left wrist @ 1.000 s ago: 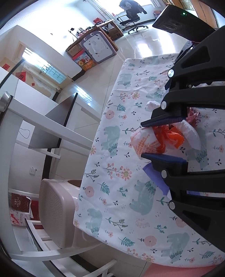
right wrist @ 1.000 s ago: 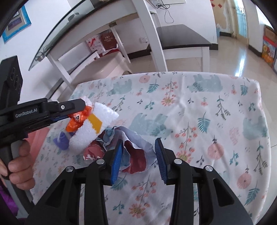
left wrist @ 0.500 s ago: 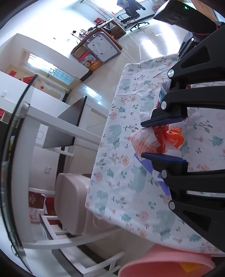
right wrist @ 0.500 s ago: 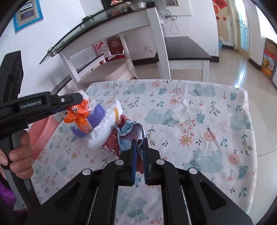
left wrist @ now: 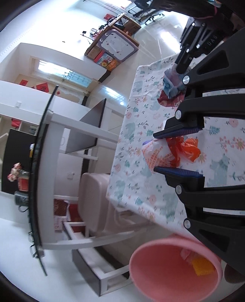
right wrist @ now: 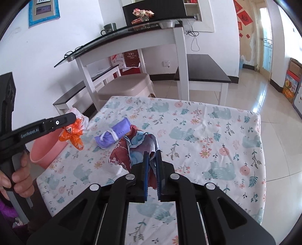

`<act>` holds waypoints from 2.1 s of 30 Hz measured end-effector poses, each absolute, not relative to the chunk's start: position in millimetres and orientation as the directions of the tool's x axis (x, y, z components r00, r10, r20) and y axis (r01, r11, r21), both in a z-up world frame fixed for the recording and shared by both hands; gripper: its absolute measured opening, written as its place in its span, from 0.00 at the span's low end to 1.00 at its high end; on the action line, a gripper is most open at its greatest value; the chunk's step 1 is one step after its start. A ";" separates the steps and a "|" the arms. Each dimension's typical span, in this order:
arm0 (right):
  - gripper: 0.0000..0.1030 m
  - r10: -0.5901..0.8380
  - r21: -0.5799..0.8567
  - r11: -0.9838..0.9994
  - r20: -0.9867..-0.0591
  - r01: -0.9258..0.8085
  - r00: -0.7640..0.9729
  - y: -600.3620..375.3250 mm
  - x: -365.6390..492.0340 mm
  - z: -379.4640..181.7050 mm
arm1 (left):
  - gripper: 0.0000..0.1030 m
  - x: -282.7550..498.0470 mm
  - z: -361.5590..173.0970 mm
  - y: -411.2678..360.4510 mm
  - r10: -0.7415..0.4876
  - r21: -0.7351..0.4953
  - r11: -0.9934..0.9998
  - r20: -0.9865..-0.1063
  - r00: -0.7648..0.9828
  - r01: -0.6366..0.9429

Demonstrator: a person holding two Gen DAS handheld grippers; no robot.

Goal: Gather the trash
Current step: 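Drop the orange bag into the bucket with the left gripper while the right drops the wrapper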

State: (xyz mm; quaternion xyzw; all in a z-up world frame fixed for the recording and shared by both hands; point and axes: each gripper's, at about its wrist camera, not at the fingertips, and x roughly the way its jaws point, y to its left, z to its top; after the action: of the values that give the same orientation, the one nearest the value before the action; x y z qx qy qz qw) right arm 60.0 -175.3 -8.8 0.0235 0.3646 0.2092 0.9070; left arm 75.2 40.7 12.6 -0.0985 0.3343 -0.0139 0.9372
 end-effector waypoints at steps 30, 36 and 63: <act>0.07 0.555 0.147 0.797 -0.561 -0.585 0.615 -24.7 32.0 33.7 | 0.28 -30.0 32.5 159.9 0.225 -0.118 0.940 -0.490 0.842 -0.319; 0.07 0.589 0.133 0.772 -0.520 -0.622 0.619 6.1 29.9 45.2 | 0.28 -36.3 29.6 183.3 0.278 -0.135 0.911 -0.497 0.822 -0.389; 0.07 0.610 0.084 0.721 -0.549 -0.688 0.572 88.1 35.4 31.2 | 0.29 -44.6 2.4 235.3 0.406 -0.122 0.836 -0.518 0.753 -0.535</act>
State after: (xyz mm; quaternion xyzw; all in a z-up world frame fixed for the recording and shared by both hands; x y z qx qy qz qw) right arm 35.4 88.1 31.2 -0.0692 0.2816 0.3670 0.8839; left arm -44.6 235.3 2.4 -0.1324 0.2431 0.2539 0.9268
